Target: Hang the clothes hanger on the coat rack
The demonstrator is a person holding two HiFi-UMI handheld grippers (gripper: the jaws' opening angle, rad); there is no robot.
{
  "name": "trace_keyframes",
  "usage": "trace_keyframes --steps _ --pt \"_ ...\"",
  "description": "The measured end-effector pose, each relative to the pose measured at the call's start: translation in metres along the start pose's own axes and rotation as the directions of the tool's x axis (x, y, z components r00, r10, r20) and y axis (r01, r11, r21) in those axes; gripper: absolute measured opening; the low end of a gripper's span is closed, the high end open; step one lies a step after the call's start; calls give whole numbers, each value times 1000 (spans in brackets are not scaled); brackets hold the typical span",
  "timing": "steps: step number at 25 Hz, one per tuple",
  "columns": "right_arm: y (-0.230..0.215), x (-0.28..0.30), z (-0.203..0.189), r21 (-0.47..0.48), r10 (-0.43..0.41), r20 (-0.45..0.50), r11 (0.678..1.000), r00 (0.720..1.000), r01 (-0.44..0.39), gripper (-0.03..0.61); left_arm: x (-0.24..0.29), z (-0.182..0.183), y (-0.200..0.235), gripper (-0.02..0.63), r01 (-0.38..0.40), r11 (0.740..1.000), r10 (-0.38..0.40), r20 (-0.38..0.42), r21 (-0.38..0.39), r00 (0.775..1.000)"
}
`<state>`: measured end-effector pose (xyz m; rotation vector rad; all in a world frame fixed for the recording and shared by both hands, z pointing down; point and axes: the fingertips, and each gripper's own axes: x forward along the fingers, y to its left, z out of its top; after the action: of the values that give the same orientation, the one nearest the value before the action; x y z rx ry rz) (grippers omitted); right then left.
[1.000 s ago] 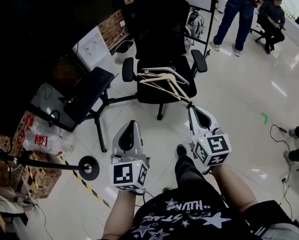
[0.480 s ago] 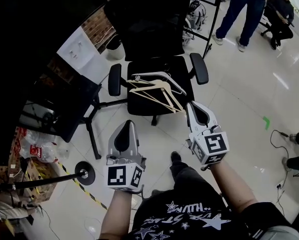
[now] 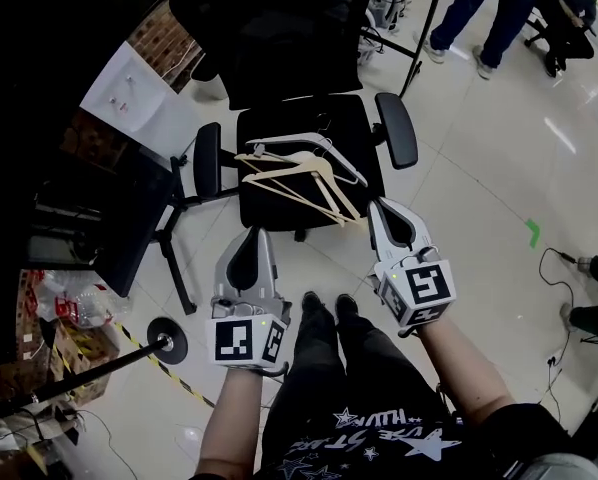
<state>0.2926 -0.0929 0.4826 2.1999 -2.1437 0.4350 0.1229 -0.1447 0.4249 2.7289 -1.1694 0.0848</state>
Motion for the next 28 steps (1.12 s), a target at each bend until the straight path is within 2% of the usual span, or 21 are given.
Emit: trace_keyframes --steps 6,14,19,23,28 --pt "12 29 -20 -37 26 -24 999 999 -27 6 38 -47 8 5 46 999 -47 -70 -14 996" --pt "-1 83 -95 -67 -10 -134 998 991 1 6 82 -119 38 5 44 998 -49 -164 -35 985" --pt "-14 115 -150 -64 -2 -224 998 974 -12 8 103 -162 43 5 82 996 -88 -205 -34 975" --pt "-22 136 -192 -55 21 -313 998 950 -41 91 115 -197 49 5 87 995 -95 -250 -44 964" --pt "-36 150 -237 -80 1 -397 996 918 -35 134 128 -229 55 5 98 994 -107 -281 -47 954"
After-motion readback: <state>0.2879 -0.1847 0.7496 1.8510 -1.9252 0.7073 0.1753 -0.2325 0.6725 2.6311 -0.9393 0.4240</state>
